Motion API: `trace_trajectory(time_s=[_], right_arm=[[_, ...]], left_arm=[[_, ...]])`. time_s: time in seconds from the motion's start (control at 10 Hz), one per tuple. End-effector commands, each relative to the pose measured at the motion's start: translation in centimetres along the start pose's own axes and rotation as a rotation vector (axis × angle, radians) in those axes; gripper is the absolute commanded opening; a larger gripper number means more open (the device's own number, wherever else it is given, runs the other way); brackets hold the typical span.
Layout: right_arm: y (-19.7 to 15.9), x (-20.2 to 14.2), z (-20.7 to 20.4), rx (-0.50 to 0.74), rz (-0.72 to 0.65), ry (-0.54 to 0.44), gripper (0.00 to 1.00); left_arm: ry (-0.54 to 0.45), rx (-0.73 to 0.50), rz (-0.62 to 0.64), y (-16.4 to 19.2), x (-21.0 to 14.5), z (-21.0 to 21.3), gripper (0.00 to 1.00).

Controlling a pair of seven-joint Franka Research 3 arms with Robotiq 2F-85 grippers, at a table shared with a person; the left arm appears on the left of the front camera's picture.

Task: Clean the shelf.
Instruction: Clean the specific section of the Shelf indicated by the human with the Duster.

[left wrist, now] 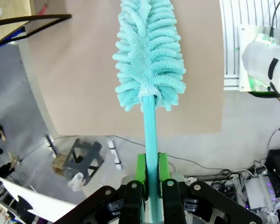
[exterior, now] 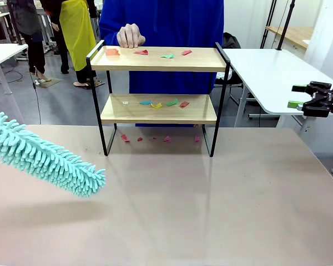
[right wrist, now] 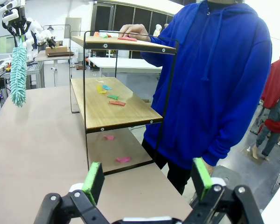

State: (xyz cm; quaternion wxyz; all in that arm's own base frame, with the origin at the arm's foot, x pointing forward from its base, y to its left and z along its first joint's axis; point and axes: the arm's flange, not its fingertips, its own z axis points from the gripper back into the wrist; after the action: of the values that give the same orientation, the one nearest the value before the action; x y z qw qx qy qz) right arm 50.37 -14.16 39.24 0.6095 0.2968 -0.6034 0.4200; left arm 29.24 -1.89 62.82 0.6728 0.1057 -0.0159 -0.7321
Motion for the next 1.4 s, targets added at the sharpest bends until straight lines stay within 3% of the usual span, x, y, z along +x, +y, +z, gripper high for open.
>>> trace_trajectory(time_s=[0.0, 1.0, 1.2, 1.3], right_arm=[[0.0, 0.3, -0.1, 0.001, 0.005, -0.003, 1.00], [0.0, 0.3, -0.1, 0.001, 0.005, -0.003, 1.00], [0.0, 0.3, -0.1, 0.001, 0.005, -0.003, 1.00], [0.0, 0.3, -0.1, 0.001, 0.005, -0.003, 1.00]], left_arm=[[0.007, 0.004, -0.010, -0.1, -0.3, 0.3, 0.13], [0.000, 0.000, 0.000, 0.0, 0.0, 0.0, 0.13], [-0.268, 0.082, 0.015, 0.5, 1.4, 1.9, 0.13], [-0.348, 0.119, 0.023, 0.5, 2.4, 3.3, 0.13]])
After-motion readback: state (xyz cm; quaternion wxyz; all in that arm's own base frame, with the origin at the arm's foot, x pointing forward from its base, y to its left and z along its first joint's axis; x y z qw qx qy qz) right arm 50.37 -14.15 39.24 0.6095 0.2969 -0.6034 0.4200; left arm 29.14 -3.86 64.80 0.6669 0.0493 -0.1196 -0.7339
